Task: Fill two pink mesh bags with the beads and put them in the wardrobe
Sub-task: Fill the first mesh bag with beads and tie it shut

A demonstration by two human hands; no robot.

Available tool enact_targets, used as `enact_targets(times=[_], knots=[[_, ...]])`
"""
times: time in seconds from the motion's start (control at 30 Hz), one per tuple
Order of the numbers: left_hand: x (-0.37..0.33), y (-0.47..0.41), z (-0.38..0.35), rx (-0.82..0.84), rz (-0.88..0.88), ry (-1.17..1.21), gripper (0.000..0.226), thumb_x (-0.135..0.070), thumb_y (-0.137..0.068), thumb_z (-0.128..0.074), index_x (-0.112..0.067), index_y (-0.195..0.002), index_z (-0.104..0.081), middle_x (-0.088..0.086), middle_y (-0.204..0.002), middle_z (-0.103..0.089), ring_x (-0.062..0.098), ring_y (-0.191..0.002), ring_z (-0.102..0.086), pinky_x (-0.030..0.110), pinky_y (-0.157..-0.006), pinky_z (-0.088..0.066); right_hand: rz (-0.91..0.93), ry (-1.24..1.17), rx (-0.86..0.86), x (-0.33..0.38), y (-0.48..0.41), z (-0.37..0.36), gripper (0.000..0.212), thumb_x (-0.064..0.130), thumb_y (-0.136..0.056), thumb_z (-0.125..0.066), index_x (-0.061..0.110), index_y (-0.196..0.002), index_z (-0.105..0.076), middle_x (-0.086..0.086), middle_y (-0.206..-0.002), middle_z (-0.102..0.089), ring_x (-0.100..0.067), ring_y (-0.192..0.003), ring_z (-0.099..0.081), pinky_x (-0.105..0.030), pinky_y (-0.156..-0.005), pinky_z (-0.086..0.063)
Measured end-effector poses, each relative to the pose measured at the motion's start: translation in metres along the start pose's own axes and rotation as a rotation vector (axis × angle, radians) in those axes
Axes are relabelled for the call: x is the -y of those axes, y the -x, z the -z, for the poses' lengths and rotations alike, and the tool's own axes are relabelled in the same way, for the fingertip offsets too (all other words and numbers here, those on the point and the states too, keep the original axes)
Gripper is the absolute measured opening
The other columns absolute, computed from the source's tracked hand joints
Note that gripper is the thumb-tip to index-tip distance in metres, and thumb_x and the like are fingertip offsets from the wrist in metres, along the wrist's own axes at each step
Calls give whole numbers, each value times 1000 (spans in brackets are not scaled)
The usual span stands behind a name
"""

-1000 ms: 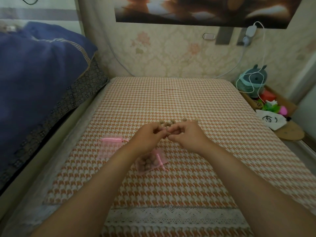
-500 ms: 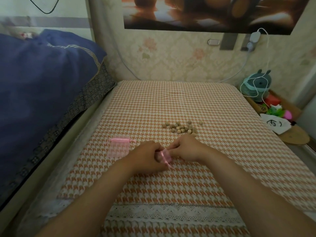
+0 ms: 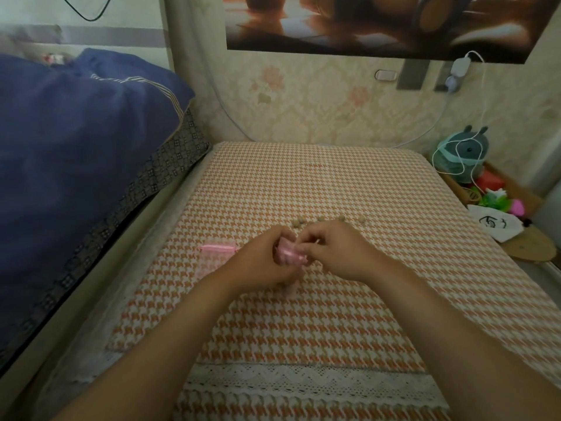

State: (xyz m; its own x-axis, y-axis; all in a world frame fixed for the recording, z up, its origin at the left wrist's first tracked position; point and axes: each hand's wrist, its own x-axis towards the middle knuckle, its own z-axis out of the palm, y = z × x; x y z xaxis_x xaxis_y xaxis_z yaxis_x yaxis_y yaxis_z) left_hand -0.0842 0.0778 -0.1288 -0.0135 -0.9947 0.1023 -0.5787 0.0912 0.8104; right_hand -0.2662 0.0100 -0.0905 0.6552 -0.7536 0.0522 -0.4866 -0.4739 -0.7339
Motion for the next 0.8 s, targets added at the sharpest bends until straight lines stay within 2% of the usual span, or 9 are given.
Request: enact_targets(times=[0.07,0.13,0.2,0.27,0.33,0.47,0.6,0.67,0.8], knots=[[-5,-1,3,-13,-8,127,48,-34,-82,-79,-40,-122,-53,-9,-103,-64,2,-83,-65,23,-68,-56,117,210,-72,2,-1,10,8,27,-95,-68,30,-92,-74,15,-84,-71,-3,-74,-65,-27,-69,-53],[-8,-2,5,-43,-12,164,36,-40,-85,-71,-47,-117,-58,-11,-114,-62,10,-95,-66,31,-78,-59,217,345,-69,1,-1,17,8,28,-95,-67,31,-93,-74,18,-89,-69,2,-81,-62,-26,-75,-50],[-9,-3,6,-73,-29,106,16,-39,-89,-63,-42,-104,-68,-17,-111,-66,8,-95,-65,33,-84,-56,255,354,-40,-6,-2,17,7,27,-93,-68,30,-91,-75,18,-93,-70,4,-91,-62,-30,-85,-51],[-10,-3,3,-78,-9,40,18,-32,-96,-58,-38,-98,-74,-18,-104,-69,5,-92,-64,32,-85,-53,246,330,-7,-12,-2,15,8,25,-92,-70,30,-89,-76,23,-96,-69,18,-94,-55,-36,-99,-49],[-12,-6,-1,-71,30,3,23,-32,-98,-54,-35,-97,-77,-13,-97,-73,8,-92,-65,35,-84,-53,235,329,6,-18,-3,13,9,24,-92,-71,31,-91,-77,22,-101,-71,26,-92,-48,-38,-103,-46],[-16,-17,-3,-119,123,-81,26,-26,-98,-56,-22,-91,-81,-3,-81,-75,16,-79,-68,33,-71,-53,171,187,-64,-22,-5,13,13,19,-91,-72,28,-95,-80,12,-113,-74,9,-111,-60,-29,-102,-50],[-23,-24,-2,-203,168,-105,17,-21,-92,-65,-19,-85,-81,-3,-82,-76,12,-76,-69,24,-64,-52,1,116,-233,-37,-8,21,17,18,-97,-66,27,-105,-78,19,-101,-73,5,-88,-65,-23,-83,-55],[-26,-26,-1,-229,192,-85,18,-16,-90,-65,-18,-84,-81,-9,-80,-74,4,-74,-67,20,-64,-52,-92,168,-322,-50,-8,25,20,17,-97,-64,27,-108,-77,14,-109,-73,0,-89,-66,-27,-85,-55],[-28,-29,3,-266,265,-46,19,-14,-88,-65,-12,-77,-80,-5,-70,-74,13,-65,-69,34,-71,-61,-221,367,-317,-71,-10,24,20,21,-96,-65,28,-111,-76,10,-119,-72,-12,-103,-66,-29,-83,-51]])
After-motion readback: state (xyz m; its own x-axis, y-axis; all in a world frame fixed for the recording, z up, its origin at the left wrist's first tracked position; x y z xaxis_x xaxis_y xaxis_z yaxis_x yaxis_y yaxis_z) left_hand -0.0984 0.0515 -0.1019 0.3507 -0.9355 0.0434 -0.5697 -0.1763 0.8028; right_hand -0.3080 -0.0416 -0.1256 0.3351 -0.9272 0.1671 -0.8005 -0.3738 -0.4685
